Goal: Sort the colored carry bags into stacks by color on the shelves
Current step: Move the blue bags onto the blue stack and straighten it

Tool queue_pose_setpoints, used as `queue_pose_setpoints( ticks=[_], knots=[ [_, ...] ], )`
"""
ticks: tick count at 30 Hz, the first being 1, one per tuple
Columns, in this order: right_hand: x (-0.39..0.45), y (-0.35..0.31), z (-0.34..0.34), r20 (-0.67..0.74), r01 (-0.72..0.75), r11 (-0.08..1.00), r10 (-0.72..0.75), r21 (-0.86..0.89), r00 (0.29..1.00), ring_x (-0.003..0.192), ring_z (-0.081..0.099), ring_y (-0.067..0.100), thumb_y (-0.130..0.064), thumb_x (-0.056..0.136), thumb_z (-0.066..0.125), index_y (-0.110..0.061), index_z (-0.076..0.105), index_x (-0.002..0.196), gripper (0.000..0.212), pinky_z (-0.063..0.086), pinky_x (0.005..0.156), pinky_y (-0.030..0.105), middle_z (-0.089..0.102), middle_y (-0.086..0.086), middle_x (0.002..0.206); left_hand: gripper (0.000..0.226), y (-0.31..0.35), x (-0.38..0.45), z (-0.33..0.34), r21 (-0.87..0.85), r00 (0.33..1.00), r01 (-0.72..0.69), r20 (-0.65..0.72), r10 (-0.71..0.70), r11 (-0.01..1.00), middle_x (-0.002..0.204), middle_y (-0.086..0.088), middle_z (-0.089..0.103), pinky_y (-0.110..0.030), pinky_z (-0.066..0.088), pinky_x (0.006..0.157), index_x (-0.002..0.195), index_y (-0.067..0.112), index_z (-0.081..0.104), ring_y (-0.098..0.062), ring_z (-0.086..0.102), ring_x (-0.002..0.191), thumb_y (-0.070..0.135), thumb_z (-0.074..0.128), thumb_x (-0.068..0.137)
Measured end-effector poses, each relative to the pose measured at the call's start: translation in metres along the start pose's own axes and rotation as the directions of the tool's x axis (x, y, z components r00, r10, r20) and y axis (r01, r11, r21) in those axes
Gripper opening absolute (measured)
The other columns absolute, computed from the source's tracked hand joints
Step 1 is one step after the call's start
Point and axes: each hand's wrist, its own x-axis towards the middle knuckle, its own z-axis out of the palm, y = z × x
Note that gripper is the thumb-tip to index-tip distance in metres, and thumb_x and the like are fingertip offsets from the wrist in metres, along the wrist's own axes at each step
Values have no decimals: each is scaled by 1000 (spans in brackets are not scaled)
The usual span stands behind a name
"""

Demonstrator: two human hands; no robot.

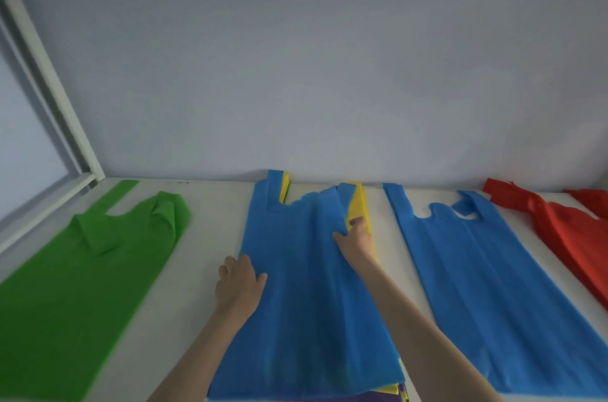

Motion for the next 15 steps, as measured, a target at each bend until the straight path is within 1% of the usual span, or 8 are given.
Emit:
queue_pose_setpoints(
  ticks=[2, 5, 8, 11, 12, 13, 14, 15],
  knots=[
    [5, 1, -15, -38, -61, 998, 63, 33, 997, 76, 46, 22, -2, 89, 46, 0, 32, 131, 44, 46, 65, 34, 50, 17, 106, 38, 0, 1, -1, -33, 1000, 10, -16, -10, 999, 126, -12, 43, -32, 46, 91, 123, 6, 42, -25, 43, 118, 32, 44, 96],
    [12, 12, -38, -110, -77, 995, 70, -63, 991, 80, 46, 25, 3, 88, 38, -2, 32, 131, 44, 43, 65, 35, 53, 18, 109, 37, 3, 1, 0, -42, 1000, 5, -5, -5, 999, 125, -13, 45, -33, 46, 91, 122, 4, 43, -27, 45, 118, 32, 43, 96],
    [15, 23, -45, -78, -120, 992, 116, -50, 990, 73, 44, 22, 4, 88, 40, -4, 30, 135, 49, 36, 55, 28, 44, 9, 91, 39, 8, 3, 3, -64, 998, -2, 55, 6, 998, 126, -13, 46, -35, 44, 94, 122, 3, 44, -28, 44, 120, 33, 44, 96],
    [16, 27, -45, -43, -171, 985, 171, -11, 984, 79, 45, 23, 3, 88, 47, -2, 30, 137, 52, 45, 71, 35, 39, 9, 98, 40, 10, 5, 5, -122, 993, 8, 121, 7, 992, 121, -13, 49, -35, 43, 93, 121, 1, 44, -29, 47, 116, 31, 47, 94],
    [17, 28, -45, -38, -190, 982, 190, 4, 981, 77, 47, 22, 1, 88, 50, -1, 31, 135, 51, 47, 77, 37, 39, 11, 100, 37, 10, 6, 5, -156, 989, 15, 147, 9, 988, 112, -12, 53, -35, 44, 87, 118, 0, 45, -28, 52, 107, 29, 49, 93],
    [17, 28, -46, -30, -207, 978, 207, 19, 978, 76, 49, 22, -2, 87, 53, 0, 35, 131, 47, 47, 78, 38, 42, 12, 101, 30, 10, 8, 6, -219, 986, 25, 165, 12, 975, 94, -9, 55, -33, 45, 75, 109, 0, 47, -26, 55, 90, 24, 51, 92],
    [19, 30, -46, -28, -220, 975, 221, 26, 975, 75, 51, 23, -5, 87, 56, 1, 43, 121, 37, 46, 74, 37, 45, 11, 99, 17, 9, 10, 6, -288, 981, 42, 192, 15, 957, 74, -4, 49, -29, 41, 60, 94, 2, 48, -22, 51, 68, 17, 53, 89],
    [22, 31, -47, -32, -238, 971, 239, 38, 971, 70, 50, 23, -10, 86, 57, 0, 48, 101, 20, 42, 65, 34, 46, 8, 90, 14, 9, 11, 7, -345, 975, 62, 221, 17, 937, 62, 0, 37, -25, 31, 49, 76, 7, 43, -17, 39, 53, 10, 53, 86]
  ],
)
